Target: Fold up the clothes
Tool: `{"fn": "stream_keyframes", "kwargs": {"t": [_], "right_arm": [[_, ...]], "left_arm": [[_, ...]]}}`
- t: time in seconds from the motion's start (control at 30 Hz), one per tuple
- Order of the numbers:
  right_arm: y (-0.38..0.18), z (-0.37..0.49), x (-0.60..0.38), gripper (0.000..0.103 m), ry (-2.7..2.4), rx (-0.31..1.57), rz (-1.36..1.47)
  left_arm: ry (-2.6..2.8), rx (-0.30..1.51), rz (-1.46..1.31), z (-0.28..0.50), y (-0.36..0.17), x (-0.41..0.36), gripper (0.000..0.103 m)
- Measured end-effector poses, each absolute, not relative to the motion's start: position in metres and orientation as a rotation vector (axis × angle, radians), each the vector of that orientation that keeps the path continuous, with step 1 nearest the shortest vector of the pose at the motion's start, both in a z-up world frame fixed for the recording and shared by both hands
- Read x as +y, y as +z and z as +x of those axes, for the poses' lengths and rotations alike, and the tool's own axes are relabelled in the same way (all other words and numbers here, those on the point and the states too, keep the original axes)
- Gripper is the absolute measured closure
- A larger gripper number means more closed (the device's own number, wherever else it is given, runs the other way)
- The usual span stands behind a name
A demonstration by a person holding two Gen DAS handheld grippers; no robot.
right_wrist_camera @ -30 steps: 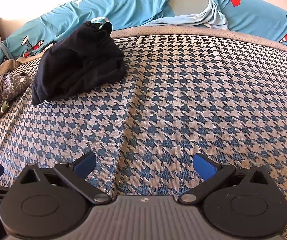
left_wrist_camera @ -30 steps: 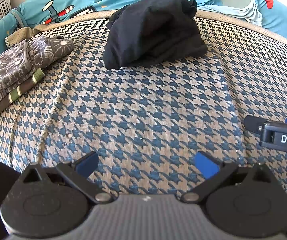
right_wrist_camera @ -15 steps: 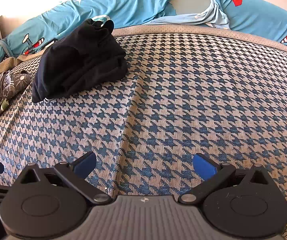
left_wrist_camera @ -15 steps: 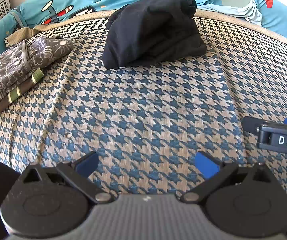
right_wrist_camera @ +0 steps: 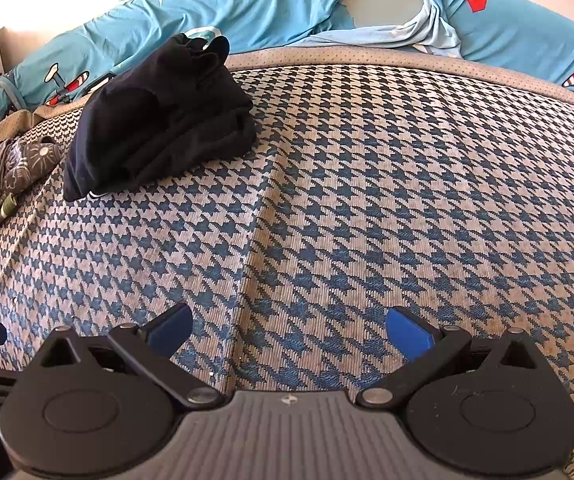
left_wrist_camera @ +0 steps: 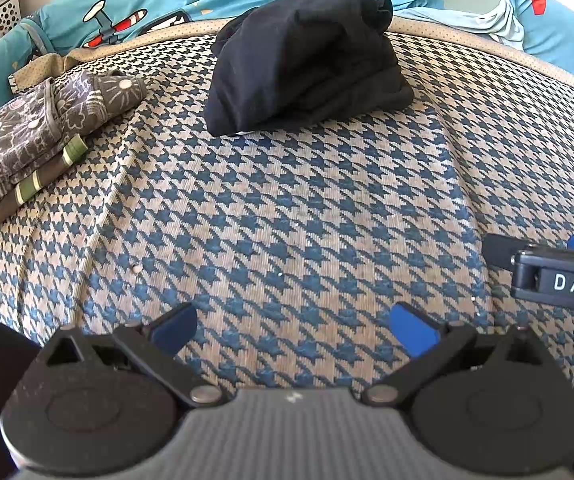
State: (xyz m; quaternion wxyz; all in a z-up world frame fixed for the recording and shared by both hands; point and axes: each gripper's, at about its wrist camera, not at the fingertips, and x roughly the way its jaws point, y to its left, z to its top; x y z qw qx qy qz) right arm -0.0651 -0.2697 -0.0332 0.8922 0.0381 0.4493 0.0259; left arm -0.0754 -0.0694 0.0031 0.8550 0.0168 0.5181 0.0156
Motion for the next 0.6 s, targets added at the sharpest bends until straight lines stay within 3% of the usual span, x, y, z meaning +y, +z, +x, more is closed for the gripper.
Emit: {"fn": "stream_keyframes", "kwargs": {"t": [0.6], "right_arm": [[-0.036,-0.0635,-0.2679,0.0,0.055,0.942,0.067]], "left_arm": [[0.03,1.096,0.034,-0.0753,-0.0002,-0.0705,0.0]]}}
